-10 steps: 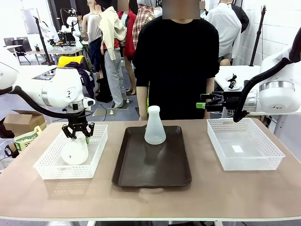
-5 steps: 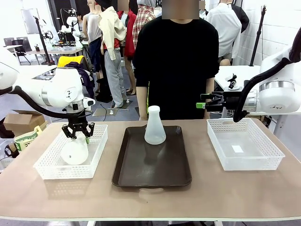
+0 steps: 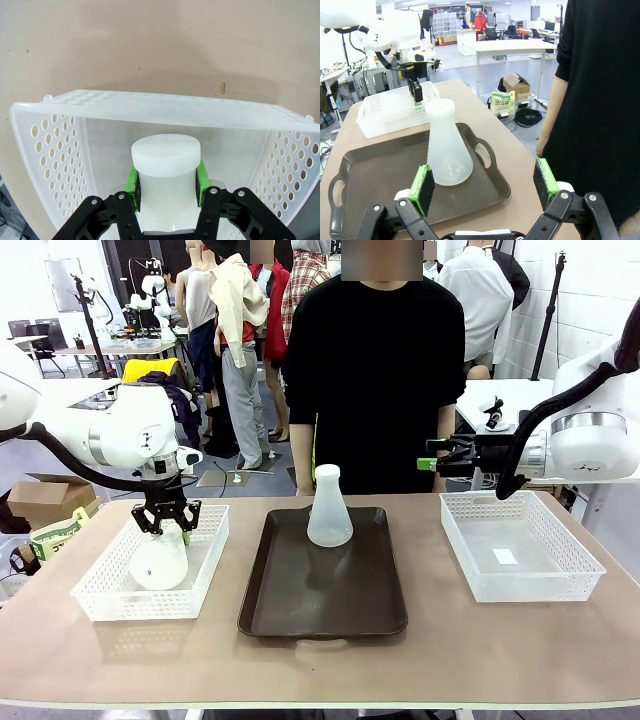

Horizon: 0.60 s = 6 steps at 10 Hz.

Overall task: Prepare the laboratory tools.
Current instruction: Place the picked Big flask upright in the Handle tray as directed by the person.

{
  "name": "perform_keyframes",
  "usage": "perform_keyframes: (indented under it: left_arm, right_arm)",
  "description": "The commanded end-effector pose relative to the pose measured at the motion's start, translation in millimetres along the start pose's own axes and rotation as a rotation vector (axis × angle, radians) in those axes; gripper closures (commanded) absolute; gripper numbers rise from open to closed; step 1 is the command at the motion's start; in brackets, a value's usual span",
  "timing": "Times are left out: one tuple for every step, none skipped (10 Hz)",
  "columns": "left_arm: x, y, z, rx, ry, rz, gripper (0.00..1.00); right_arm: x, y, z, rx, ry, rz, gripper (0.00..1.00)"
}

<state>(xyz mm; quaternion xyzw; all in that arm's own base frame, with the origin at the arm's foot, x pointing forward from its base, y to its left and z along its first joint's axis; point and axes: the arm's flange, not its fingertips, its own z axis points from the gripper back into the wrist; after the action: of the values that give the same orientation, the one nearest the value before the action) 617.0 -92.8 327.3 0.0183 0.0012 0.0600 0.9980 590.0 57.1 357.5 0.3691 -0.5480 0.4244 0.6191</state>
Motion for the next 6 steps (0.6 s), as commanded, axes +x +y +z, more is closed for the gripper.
perform_keyframes:
  left_arm:
    - [0.9,-0.1,0.7,0.003,-0.011,-0.004,1.00]
    - [0.9,-0.1,0.7,0.003,-0.011,-0.004,1.00]
    - [0.9,-0.1,0.7,0.003,-0.011,-0.004,1.00]
    - [0.9,-0.1,0.7,0.003,-0.011,-0.004,1.00]
    - [0.9,-0.1,0.7,0.003,-0.011,-0.004,1.00]
    - [0.9,-0.1,0.7,0.003,-0.011,-0.004,1.00]
  right_arm:
    - [0.3,1.1,-1.1,-0.004,0.005,-0.003,0.00]
    - [0.3,1.1,-1.1,-0.004,0.005,-0.003,0.00]
    - [0.3,1.1,-1.1,-0.004,0.005,-0.003,0.00]
    - [0.3,1.1,-1.1,-0.004,0.005,-0.003,0.00]
    - [0.3,1.1,-1.1,-0.004,0.005,-0.003,0.00]
    - [0.3,1.1,-1.1,-0.004,0.005,-0.003,0.00]
